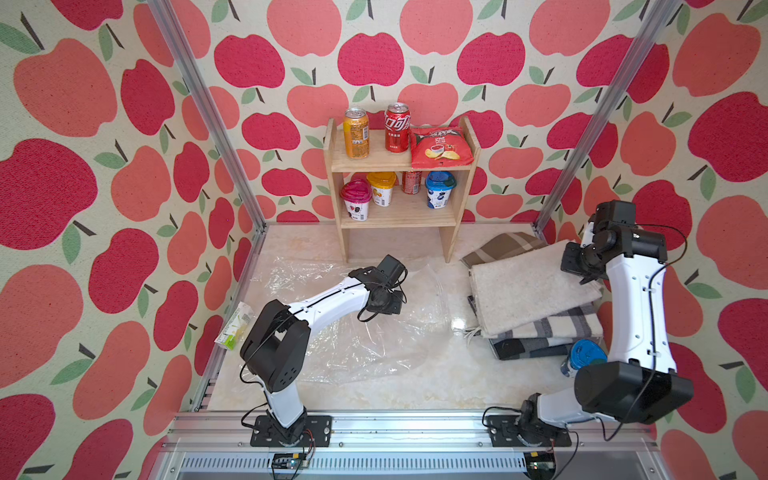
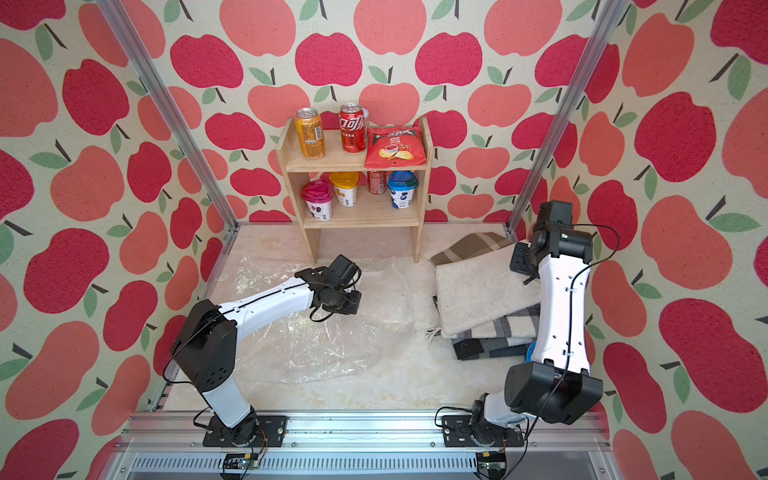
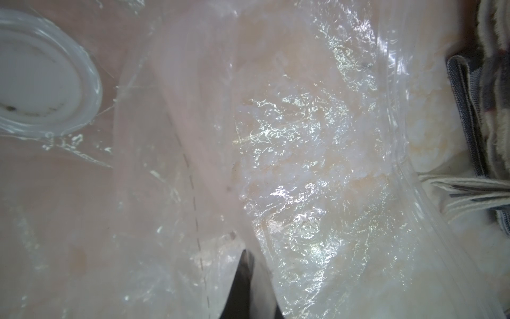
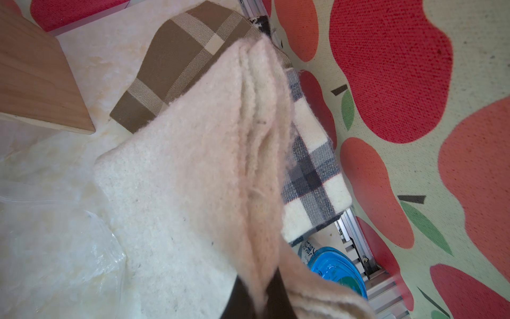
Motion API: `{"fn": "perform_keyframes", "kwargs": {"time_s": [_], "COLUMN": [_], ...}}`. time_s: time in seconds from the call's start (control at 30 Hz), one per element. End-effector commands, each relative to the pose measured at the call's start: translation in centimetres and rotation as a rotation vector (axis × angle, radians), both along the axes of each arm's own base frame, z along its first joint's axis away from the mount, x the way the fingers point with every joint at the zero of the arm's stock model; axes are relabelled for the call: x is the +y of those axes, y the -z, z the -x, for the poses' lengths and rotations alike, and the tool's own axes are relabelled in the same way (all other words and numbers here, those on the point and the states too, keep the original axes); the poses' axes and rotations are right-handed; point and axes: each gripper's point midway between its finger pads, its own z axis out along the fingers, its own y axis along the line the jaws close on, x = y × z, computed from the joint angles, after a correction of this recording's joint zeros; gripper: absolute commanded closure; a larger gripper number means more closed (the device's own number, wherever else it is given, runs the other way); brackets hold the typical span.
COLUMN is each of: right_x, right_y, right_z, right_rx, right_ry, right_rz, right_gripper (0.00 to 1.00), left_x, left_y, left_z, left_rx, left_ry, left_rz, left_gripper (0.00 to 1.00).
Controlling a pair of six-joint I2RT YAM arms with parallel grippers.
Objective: Take the scarf out of the vacuum bag
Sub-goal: Place the scarf in the vacuum bag.
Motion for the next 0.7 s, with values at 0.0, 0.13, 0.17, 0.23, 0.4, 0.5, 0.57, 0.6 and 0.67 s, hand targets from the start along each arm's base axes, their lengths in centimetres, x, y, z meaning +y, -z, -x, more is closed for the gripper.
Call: {"fn": "perform_keyframes", "kwargs": {"time_s": [0.0, 0.13, 0.17, 0.23, 0.4, 0.5, 0.57, 0.6, 0.67], "right_x": [-0.9, -1.8, -2.0, -2.3, -2.6, -2.9, -3.1, -3.2, -3.4], "right_y": [-1.4, -0.5, -0.4, -0.1, 0.9, 1.9, 2.6, 2.8, 3.1], "right_z": [-0.9, -1.3, -1.5, -1.6, -1.8, -1.8, -1.8, -1.8, -1.8], "right_rx": [-0.120, -0.152, -0.168, -0.192, -0.227, -0.215, -0.206, -0.206, -0.202], "right_ry": [0.043, 0.089, 0.099, 0.118, 0.149, 0.164, 0.171, 0.173, 0.180], "right_rz": [-0.018, -0.060, -0.070, -0.083, -0.089, -0.092, -0.091, -0.089, -0.082], "right_gripper": [1.00, 1.00, 1.00, 1.00, 1.00, 1.00, 1.00, 1.00, 0.93], "left_x": [-0.4, -0.3, -0.2, -0.2, -0.1, 0.0, 0.0, -0.1, -0.1], "left_y": [-0.2, -0.2, -0.2, -0.3, -0.3, -0.2, -0.3, -0.4, -0.4], "left_z": [0.1, 0.1, 0.1, 0.2, 0.4, 0.4, 0.4, 0.5, 0.5], "left_rx": [0.006, 0.005, 0.004, 0.003, 0.005, 0.007, 0.006, 0.004, 0.003], "left_ry": [0.023, 0.024, 0.023, 0.022, 0.024, 0.024, 0.024, 0.026, 0.027], "left_rz": [0.001, -0.002, -0.002, -0.002, -0.004, -0.003, -0.002, 0.001, 0.003], "left_gripper": [1.00, 1.00, 1.00, 1.00, 1.00, 1.00, 1.00, 1.00, 1.00]}}
